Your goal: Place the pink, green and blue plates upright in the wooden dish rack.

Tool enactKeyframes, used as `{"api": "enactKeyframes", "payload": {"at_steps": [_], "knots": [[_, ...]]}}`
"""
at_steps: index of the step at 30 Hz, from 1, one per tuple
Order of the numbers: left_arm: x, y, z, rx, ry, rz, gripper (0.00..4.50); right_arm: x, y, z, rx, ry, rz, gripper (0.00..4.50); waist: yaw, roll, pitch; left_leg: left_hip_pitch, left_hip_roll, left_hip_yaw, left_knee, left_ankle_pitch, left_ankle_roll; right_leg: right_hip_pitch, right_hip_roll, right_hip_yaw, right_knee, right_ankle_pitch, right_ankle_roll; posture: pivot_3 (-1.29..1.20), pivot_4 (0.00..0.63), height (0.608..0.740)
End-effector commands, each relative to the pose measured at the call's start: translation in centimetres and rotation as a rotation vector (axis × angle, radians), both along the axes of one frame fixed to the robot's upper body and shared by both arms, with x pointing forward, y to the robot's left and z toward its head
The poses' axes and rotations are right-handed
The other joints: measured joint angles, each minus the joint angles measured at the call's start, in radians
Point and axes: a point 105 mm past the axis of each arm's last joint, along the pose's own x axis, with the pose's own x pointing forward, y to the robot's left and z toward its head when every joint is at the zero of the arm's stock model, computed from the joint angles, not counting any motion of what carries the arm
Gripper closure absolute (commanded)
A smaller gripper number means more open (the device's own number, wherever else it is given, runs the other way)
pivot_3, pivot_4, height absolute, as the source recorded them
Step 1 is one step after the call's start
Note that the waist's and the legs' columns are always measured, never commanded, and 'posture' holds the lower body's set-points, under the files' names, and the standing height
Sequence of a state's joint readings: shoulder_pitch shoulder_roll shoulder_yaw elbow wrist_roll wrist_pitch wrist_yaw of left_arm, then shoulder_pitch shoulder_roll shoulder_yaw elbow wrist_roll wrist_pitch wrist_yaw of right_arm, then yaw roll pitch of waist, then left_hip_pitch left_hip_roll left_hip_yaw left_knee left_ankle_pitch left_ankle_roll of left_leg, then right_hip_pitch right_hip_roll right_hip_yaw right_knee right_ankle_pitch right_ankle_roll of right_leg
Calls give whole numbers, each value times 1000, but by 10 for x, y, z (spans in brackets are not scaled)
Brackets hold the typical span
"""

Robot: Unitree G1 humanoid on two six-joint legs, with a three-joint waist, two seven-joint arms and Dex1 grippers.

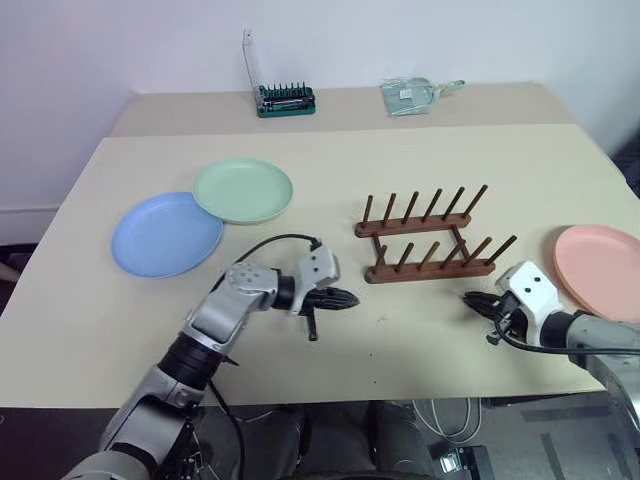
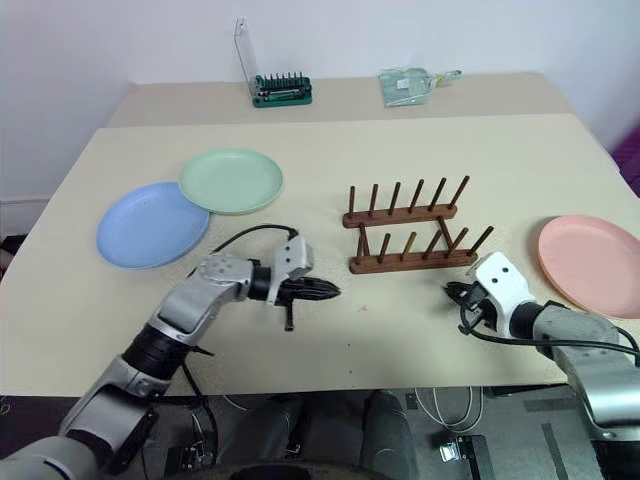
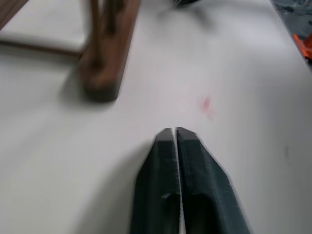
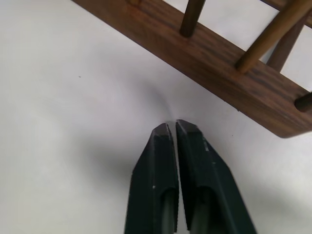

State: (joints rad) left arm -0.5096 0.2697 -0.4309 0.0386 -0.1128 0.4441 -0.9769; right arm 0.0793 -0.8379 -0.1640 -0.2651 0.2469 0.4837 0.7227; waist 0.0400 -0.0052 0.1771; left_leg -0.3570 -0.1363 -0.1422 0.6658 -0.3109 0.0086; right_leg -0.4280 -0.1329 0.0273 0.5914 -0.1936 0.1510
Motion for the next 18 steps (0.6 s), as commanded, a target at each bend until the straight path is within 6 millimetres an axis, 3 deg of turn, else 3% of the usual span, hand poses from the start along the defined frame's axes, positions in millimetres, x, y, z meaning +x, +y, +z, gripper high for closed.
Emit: {"api": "enactKeyframes", "payload": {"at_steps": [1, 8, 18], "knots": [[9, -15, -5, 74, -110, 36, 4411, 15, -12, -5, -74, -23, -66, 4500, -3, 0, 0, 0, 0, 0, 0, 0, 0, 0, 0, 0, 0, 0, 0, 0, 150, 738], [54, -12, -17, 112, -185, 368, 4411, 50, -8, -4, -112, -86, -92, 4500, 0, -6, -3, 2, 1, 0, 1, 0, -1, 2, 1, 0, 0, 0, 0, 0, 150, 738], [82, 6, -9, 95, -248, 517, 4411, 84, -9, 12, -135, -187, -131, 4500, -4, -6, -4, 2, 1, 1, 1, 4, -7, 1, 1, 0, 1, 1, -1, 0, 150, 738]]}}
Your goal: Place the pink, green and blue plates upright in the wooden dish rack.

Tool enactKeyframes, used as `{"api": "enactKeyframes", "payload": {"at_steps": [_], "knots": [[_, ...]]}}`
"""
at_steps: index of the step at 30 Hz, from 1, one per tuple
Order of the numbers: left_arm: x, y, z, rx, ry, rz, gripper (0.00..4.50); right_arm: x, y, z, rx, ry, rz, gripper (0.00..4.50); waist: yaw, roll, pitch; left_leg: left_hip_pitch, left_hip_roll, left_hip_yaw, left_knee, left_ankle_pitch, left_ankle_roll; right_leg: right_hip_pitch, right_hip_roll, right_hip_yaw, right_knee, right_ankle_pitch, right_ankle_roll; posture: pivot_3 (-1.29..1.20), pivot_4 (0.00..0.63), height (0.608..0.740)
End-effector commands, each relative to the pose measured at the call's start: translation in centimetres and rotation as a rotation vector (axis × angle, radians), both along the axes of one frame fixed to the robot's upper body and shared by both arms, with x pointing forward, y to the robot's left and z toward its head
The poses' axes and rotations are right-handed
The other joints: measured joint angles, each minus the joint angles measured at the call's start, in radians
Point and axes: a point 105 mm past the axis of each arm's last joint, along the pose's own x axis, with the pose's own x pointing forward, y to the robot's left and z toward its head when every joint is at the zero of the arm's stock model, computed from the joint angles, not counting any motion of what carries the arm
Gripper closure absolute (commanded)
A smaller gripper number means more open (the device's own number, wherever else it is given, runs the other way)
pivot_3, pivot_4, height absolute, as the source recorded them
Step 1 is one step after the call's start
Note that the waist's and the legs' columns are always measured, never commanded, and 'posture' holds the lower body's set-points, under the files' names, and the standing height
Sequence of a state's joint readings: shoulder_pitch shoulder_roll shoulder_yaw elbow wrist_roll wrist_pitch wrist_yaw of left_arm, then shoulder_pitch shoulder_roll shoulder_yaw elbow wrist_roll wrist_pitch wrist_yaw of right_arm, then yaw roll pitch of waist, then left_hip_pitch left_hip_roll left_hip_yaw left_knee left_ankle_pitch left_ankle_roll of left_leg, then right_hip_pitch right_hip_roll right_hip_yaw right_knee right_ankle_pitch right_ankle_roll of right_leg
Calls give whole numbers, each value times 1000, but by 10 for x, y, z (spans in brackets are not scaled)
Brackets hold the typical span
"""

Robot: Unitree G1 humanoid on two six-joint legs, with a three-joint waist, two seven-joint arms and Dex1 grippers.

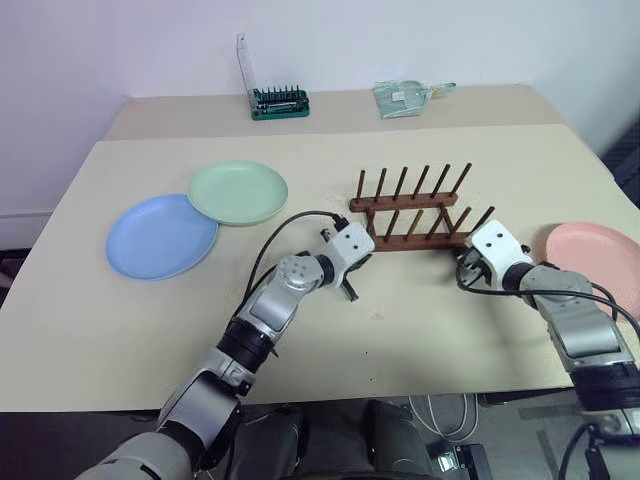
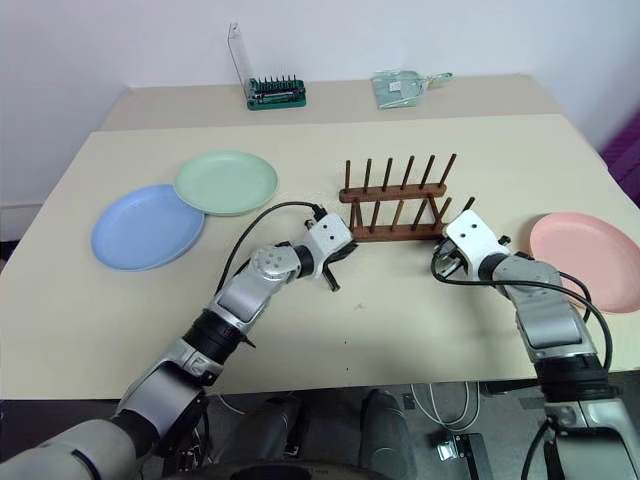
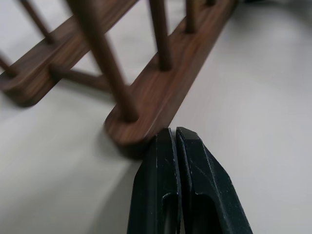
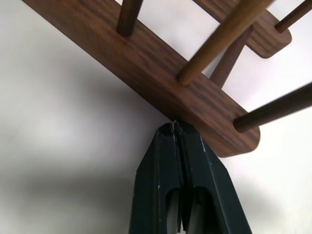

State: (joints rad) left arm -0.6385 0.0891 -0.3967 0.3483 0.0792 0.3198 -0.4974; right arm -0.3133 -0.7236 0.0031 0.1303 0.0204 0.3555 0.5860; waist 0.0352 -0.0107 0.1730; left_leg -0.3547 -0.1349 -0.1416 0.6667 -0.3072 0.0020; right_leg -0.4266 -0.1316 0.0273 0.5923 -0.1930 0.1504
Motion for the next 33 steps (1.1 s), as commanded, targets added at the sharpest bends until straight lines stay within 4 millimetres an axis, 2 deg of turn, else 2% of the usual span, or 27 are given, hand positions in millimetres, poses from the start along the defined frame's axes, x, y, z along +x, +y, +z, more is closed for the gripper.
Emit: {"api": "enactKeyframes", "payload": {"at_steps": [1, 4, 6, 7, 9, 11, 12, 15, 17, 21, 25, 28, 31, 33], "knots": [[11, 17, -8, 52, -22, 65, 4411, 5, -4, 5, -18, -25, -16, 4500, 2, 0, 0, 0, 0, 0, 0, 0, 0, 0, 0, 0, 0, 0, 0, 0, 150, 738], [7, 14, -3, 7, -18, 43, 4411, -2, -11, 11, -17, -33, -19, 4500, 2, 0, 0, 0, 0, 0, 0, 0, -1, 0, 0, 0, 0, 0, 0, 0, 150, 738], [6, 13, -1, 2, -26, 39, 4460, -11, -21, 19, -10, -37, -46, 3985, 5, 0, 0, -1, 0, 0, 0, 0, -1, -1, 0, 0, 0, 0, 0, 0, 150, 738], [6, 14, -1, 2, -26, 41, 4460, -14, -23, 20, -8, -37, -54, 3693, 5, 0, 0, -1, 0, -1, 0, 0, -1, -1, 0, 0, 1, 0, 0, 0, 150, 738], [7, 16, -3, 12, -29, 55, 4460, -31, -25, 39, 15, -83, -48, 2792, 6, 0, 0, -2, -1, 0, 0, 0, 0, -1, -1, 0, 1, 0, 0, 0, 150, 738], [-3, 11, 0, -15, -18, 2, 4460, -56, -32, 55, -16, -117, -54, 1819, 7, 1, 0, -3, -1, -1, -1, 0, 0, -3, -1, 0, 1, 0, 0, 0, 150, 738], [-12, 6, 5, -50, -15, -56, 4460, -68, -44, 60, -61, -125, -98, 1287, 6, 2, 0, -3, -1, -1, -2, 0, 0, -3, -1, 0, 1, 0, 0, 0, 150, 738], [-34, -4, 17, -130, -5, -186, 4460, -89, -68, 63, -123, -107, -213, 1287, 1, 2, 0, -3, -1, 1, -2, -2, 1, -4, -1, 1, 0, -1, 1, 0, 150, 738], [-49, -8, 24, -187, 36, -278, 4460, -96, -77, 52, -134, -61, -263, 1287, 3, 1, 0, -2, -1, 2, -1, -4, 6, -3, -1, 1, 0, -1, 1, 0, 150, 738], [-68, -12, 32, -216, 70, -413, 4460, -93, -90, 34, -163, -25, -342, 1287, 4, 2, 0, -2, 0, 1, -1, -4, 6, -3, -1, 1, 1, -1, 1, 0, 150, 738], [-63, -9, 37, -208, 62, -406, 4460, -80, -107, 14, -206, 18, -389, 1287, 3, 2, 0, -2, 0, 2, -1, -4, 6, -3, -1, 1, 1, -1, 1, 0, 150, 738], [-61, -5, 39, -203, 43, -385, 4460, -72, -116, 14, -212, 18, -400, 2046, 3, 2, 0, -2, -1, 2, -1, -3, 5, -3, -1, 1, 1, -1, 1, 0, 150, 738], [-61, -1, 40, -210, 41, -369, 4460, -68, -118, 17, -238, 13, -385, 3635, 6, 2, 0, -2, -1, 1, -1, -2, 2, -3, -1, 1, 1, -1, 1, 0, 150, 738], [-62, 1, 40, -217, 42, -359, 4460, -66, -118, 21, -256, -1, -372, 4440, 4, 2, 0, -2, -1, 1, -1, -1, 1, -3, -1, 1, 1, -1, 1, 0, 150, 738]]}}
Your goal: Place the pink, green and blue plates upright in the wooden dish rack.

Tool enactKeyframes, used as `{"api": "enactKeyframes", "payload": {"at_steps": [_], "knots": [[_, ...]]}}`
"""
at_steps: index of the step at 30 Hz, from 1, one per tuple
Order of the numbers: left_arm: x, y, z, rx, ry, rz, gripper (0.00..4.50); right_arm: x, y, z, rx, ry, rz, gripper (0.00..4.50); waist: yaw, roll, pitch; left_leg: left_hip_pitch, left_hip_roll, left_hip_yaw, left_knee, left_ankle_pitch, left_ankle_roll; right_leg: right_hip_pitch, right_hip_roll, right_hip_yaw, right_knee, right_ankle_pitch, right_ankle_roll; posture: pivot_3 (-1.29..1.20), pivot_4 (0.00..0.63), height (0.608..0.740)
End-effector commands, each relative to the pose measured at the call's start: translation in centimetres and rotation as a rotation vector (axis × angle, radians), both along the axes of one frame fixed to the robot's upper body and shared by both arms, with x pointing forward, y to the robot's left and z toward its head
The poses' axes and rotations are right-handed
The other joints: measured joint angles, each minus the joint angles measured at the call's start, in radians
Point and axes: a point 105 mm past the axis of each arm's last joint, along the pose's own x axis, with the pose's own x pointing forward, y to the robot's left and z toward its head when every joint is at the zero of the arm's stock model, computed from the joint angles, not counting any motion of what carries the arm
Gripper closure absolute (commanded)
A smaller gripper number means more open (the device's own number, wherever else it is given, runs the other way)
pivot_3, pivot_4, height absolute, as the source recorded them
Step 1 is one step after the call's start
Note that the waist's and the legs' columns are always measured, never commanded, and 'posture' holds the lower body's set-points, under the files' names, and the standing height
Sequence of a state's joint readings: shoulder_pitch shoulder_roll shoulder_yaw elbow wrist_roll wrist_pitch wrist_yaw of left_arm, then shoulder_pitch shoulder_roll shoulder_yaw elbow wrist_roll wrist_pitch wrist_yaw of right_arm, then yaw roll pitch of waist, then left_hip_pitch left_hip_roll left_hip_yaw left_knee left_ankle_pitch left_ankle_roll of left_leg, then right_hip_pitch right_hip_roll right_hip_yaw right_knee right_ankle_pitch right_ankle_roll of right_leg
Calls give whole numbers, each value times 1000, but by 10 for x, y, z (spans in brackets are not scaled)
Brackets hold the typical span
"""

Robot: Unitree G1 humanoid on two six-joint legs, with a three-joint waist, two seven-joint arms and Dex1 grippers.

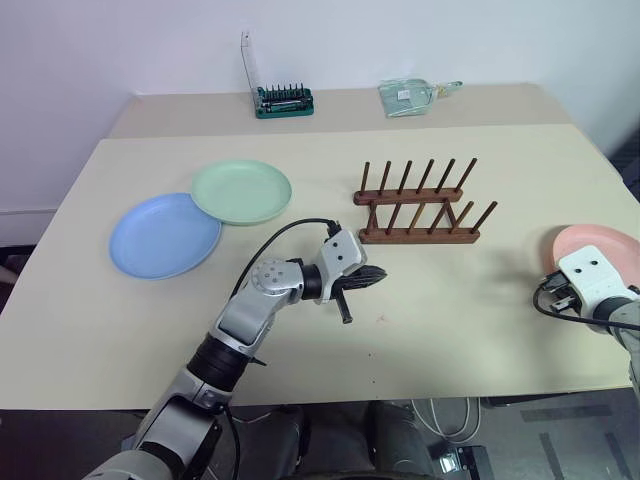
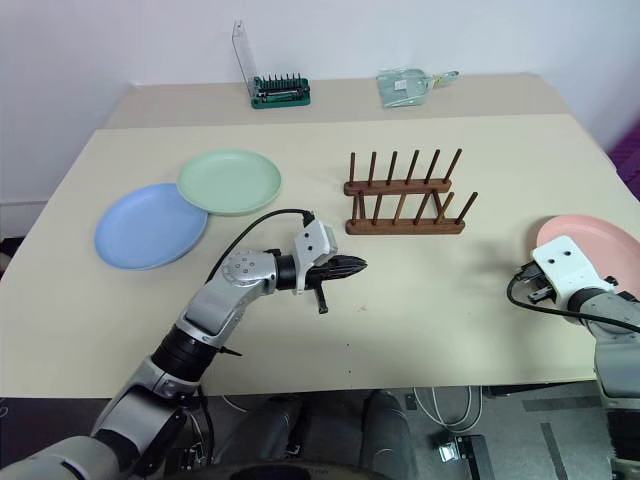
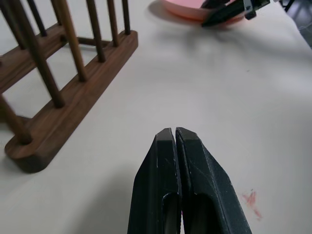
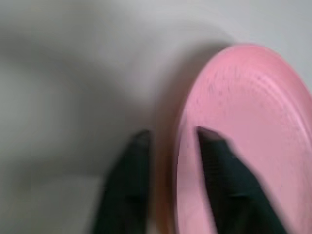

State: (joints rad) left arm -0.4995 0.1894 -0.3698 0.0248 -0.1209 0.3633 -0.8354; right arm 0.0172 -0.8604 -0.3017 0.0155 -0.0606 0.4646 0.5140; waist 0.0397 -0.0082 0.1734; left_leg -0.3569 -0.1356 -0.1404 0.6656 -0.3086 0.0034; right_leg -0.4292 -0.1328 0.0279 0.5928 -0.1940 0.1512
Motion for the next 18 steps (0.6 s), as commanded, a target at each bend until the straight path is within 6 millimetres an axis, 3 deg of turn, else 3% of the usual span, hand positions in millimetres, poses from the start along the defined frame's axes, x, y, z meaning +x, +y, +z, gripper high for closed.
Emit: {"api": "enactKeyframes", "payload": {"at_steps": [1, 4, 7, 9, 14, 16, 18], "knots": [[-4, 1, 13, -48, -34, 5, 4460, 5, -3, 20, -78, -42, 27, 4440, -2, 0, 0, 0, 0, 0, 0, 0, 0, 0, 0, 0, 0, 0, 0, 0, 150, 738], [-4, 4, 14, -52, -32, 20, 4460, 9, 1, 37, -132, -89, 68, 4440, -1, 1, 0, 0, 0, 0, 0, 0, 0, 0, 0, 0, 0, 0, 0, 0, 150, 738], [-1, 9, 17, -63, -33, 47, 4460, 27, 33, 98, -87, -289, 217, 4440, -6, 4, 1, 0, 0, 1, 0, 0, 0, 0, 0, 0, 0, 0, 0, 0, 150, 738], [0, 12, 20, -70, -30, 51, 4460, 34, 65, 148, 140, -468, 329, 4440, -27, 8, 5, 0, 0, 2, 0, -1, 1, 0, 0, 1, 0, 0, 0, 0, 150, 738], [3, 17, 23, -78, -26, 57, 4460, 22, 115, 235, 688, -670, 615, 4440, -23, 7, 6, 0, 3, -2, -1, -2, 3, -1, 3, -1, 0, 0, -1, 0, 150, 738], [3, 18, 25, -84, -25, 55, 4460, 16, 122, 254, 925, -677, 707, 4440, -15, 7, 5, -2, 3, -4, -1, -1, 2, 0, 3, -3, -3, 1, -2, 0, 150, 738], [3, 19, 28, -102, -18, 53, 4460, 13, 132, 256, 1075, -611, 774, 4440, -3, 7, 5, -3, 3, -3, -1, -1, 1, 0, 2, -2, -7, 2, -3, 0, 150, 738]]}}
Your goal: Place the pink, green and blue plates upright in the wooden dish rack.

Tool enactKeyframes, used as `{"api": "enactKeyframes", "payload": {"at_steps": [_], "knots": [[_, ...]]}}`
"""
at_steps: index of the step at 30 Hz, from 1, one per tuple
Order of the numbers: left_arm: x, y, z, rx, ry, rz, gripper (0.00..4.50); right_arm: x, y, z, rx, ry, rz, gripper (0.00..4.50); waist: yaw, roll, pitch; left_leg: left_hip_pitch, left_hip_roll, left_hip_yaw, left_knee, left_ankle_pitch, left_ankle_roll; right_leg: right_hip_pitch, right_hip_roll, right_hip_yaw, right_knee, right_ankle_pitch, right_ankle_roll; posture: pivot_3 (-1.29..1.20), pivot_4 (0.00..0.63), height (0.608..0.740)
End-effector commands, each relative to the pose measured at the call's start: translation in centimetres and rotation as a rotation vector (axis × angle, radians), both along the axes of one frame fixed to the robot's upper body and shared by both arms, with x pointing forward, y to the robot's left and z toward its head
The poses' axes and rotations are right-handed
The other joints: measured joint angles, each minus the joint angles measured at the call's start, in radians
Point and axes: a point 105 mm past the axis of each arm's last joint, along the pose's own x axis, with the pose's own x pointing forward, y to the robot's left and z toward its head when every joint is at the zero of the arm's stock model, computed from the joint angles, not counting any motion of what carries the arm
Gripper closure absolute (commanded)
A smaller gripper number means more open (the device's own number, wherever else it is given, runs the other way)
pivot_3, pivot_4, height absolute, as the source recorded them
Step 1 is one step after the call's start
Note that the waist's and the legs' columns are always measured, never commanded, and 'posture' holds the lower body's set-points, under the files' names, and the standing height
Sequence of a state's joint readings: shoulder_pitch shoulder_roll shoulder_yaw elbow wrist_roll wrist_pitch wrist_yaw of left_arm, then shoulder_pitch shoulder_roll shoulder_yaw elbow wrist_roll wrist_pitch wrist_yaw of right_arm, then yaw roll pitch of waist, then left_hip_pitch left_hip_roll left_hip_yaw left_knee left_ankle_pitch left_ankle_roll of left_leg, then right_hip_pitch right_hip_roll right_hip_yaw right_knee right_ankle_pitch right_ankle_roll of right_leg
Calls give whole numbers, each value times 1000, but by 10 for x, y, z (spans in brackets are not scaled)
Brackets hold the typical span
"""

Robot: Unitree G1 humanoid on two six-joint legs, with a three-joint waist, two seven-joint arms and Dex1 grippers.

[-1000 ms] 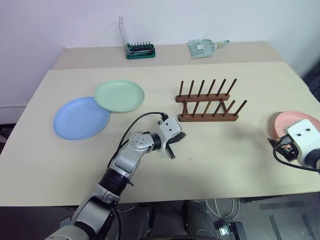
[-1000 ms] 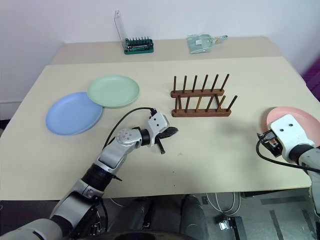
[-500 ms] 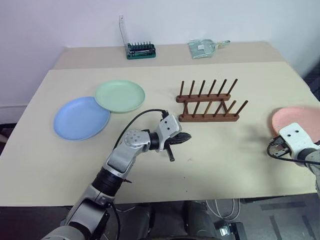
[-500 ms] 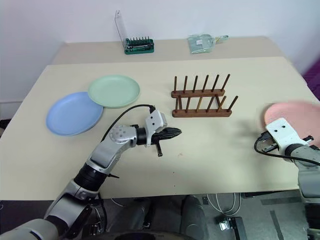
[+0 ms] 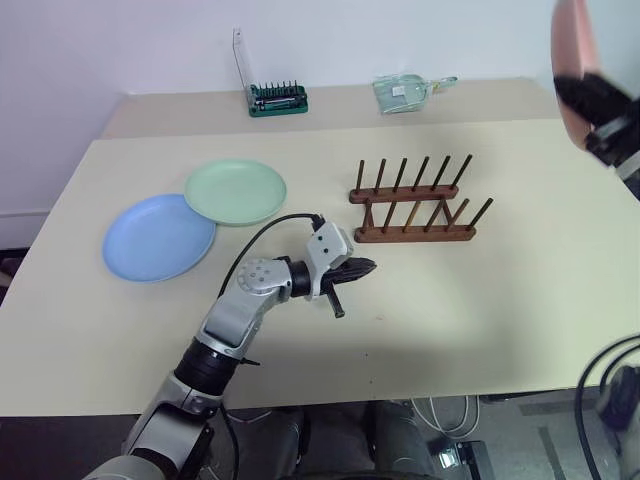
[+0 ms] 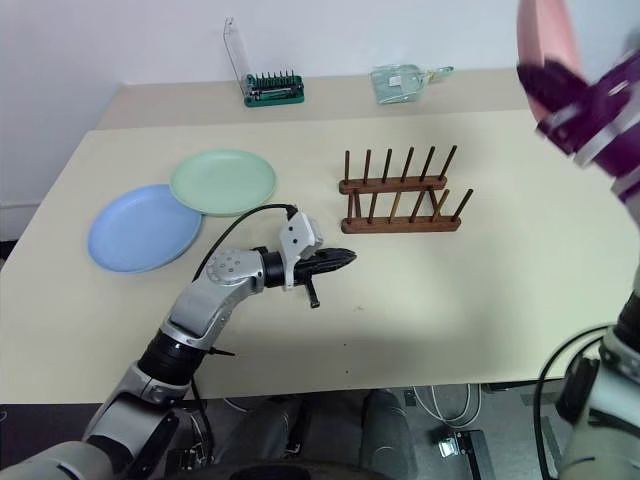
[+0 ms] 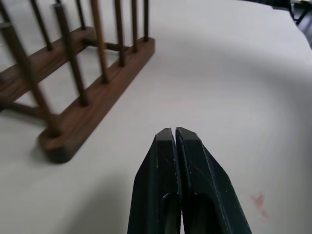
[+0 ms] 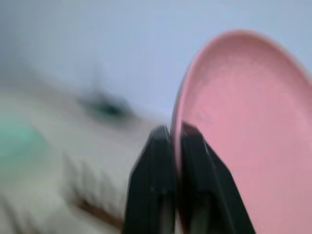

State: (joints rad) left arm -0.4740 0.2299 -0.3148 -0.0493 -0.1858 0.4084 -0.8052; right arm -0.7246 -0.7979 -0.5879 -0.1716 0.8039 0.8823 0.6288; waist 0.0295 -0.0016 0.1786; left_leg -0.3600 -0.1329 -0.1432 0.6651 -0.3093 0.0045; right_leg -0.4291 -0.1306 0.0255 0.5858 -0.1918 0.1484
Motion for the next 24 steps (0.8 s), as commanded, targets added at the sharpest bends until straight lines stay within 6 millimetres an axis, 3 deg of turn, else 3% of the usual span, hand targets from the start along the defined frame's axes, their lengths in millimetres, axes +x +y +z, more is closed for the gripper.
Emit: {"api": "enactKeyframes", "payload": {"at_steps": [1, 7, 24], "knots": [[-2, 2, 19, -65, -23, -14, 4460, -10, 13, 3, 153, 78, 214, 4440, 10, 0, 0, -1, 0, 0, 0, 0, 1, 0, 0, 0, -2, 0, 0, 0, 150, 738], [-12, 2, 26, -105, 5, -55, 4460, -1, 21, -17, 243, 196, 279, 4440, 10, 2, -1, -16, -1, 2, 2, -1, 1, -15, -2, 0, -2, 2, 1, 0, 150, 738], [-14, 5, 30, -109, 7, -45, 4460, 37, -6, -58, 377, 381, 192, 4440, 7, 2, -1, -13, -1, 4, 2, 1, -1, -14, -1, 0, 2, 4, 0, 0, 150, 738]]}}
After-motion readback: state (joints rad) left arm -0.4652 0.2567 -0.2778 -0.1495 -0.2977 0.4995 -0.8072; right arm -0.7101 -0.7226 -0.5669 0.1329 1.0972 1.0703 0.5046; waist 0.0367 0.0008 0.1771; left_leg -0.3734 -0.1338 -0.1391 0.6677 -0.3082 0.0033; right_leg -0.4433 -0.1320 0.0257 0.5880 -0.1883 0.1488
